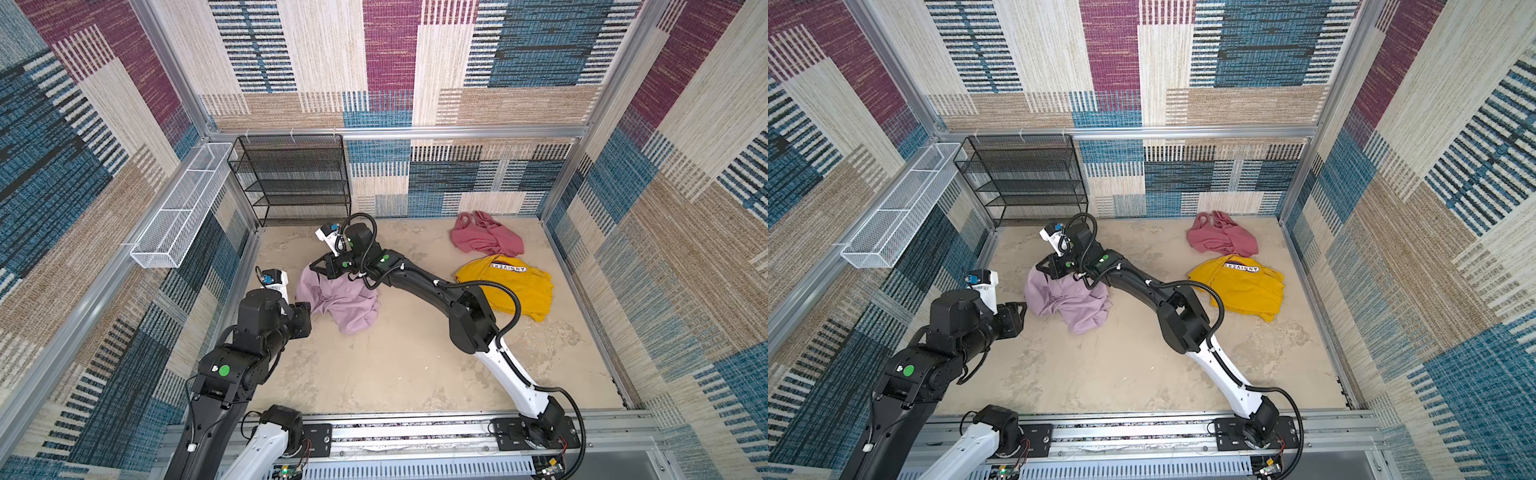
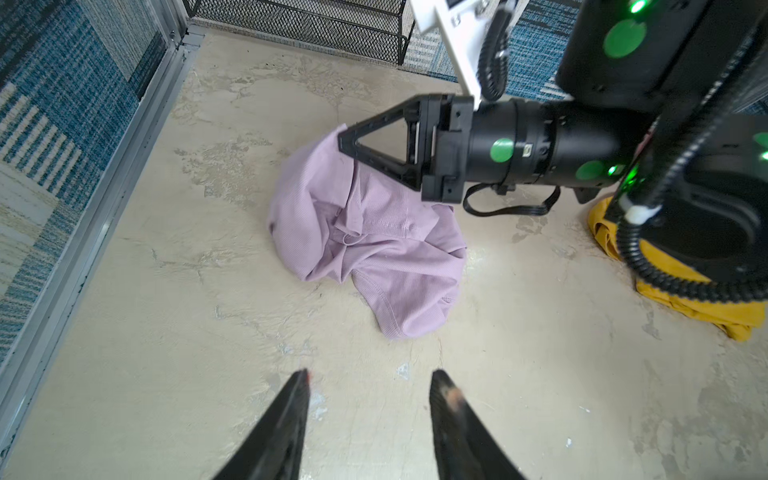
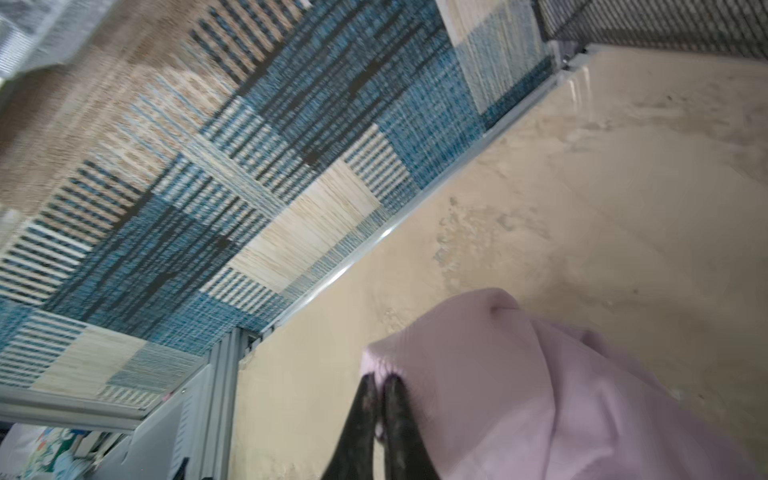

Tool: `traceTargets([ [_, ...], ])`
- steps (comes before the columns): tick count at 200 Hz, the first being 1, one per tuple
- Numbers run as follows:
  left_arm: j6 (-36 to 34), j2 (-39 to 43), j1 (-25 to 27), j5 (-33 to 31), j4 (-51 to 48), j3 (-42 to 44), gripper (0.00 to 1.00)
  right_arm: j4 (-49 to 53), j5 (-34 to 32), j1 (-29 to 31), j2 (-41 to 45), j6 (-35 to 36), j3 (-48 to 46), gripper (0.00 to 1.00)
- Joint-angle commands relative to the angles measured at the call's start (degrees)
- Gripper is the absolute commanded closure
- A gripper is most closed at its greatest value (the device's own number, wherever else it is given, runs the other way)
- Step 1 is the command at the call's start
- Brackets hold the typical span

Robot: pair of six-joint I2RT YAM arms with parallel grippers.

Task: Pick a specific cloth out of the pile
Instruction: 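Release the lavender shirt and withdraw the right gripper while the left gripper grasps it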

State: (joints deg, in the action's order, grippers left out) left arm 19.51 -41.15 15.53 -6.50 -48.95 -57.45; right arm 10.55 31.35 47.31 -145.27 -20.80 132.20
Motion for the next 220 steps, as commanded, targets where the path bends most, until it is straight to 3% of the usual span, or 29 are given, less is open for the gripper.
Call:
traceTargets([
  [1,0.25,-1.08,-0.06,1.56,2.56,0.66,0.49,-4.39,-4.77,0.19,2.35,0.63,-5.96,0.87],
  [24,0.44,-2.5,0.01,2.49,4.09,1.52,0.49,-8.21,-7.02,0.22,6.21,0.63,-14.37,0.72],
  [63,0.88,-4.81,-0.12,3.75,7.09,2.97,0.49,-11.27,-10.66,0.22,13.28,1.3,-24.55,0.59],
  [113,2.7,-10.88,0.0,7.23,12.27,5.84,0.49,-15.48,-16.15,-0.51,27.24,1.17,-41.46,0.57],
  [159,6.24,-19.67,0.49,15.31,15.85,5.86,0.49,-21.76,-15.27,-5.34,42.33,-3.92,-61.01,0.56],
  [220,8.3,-31.49,9.71,12.66,18.97,5.67,0.47,-19.11,-17.2,-8.83,54.99,-3.78,-73.43,0.56],
])
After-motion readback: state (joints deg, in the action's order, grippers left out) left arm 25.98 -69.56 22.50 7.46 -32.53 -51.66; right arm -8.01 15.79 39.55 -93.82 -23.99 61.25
